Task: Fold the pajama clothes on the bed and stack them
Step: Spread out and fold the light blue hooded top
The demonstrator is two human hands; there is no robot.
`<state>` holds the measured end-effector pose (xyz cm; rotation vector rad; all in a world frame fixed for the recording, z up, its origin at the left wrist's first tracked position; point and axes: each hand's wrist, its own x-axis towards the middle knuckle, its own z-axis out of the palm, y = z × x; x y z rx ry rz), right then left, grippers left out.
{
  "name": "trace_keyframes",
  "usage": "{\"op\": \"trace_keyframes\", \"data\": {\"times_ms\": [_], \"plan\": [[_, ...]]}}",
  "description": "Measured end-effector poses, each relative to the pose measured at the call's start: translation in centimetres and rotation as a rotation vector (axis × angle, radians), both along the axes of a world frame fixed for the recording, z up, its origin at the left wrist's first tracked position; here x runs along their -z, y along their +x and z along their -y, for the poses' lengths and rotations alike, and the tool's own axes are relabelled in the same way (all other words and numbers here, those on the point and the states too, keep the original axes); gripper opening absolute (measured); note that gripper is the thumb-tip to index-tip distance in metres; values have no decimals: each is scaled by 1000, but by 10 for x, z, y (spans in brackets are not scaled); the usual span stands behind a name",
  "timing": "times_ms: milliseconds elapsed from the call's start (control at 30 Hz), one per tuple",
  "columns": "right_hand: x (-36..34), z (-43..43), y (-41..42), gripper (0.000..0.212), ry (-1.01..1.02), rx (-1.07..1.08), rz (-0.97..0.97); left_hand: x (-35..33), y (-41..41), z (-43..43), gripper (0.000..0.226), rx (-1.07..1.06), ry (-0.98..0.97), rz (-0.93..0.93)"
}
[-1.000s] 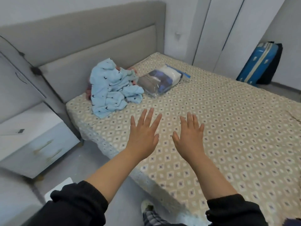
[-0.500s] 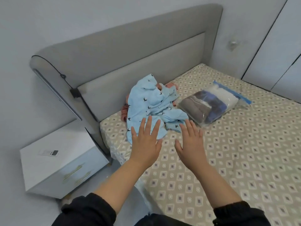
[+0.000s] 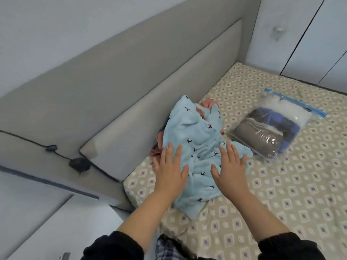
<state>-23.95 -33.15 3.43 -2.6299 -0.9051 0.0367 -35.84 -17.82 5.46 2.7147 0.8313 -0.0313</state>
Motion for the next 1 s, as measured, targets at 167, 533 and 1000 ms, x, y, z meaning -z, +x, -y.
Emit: {"op": "trace_keyframes", "data": {"times_ms": [167,533,1000], "plan": [[10,-82,19,77,-116,84,-61,20,40,-106,70,74,-63,-44],[38,-120,57,84,-292,194,-122,96,172,-190,94,-183,-562,-155],[4,-101,63,111,117,162,-394,36,139,-142,18,157,-429,316]]}}
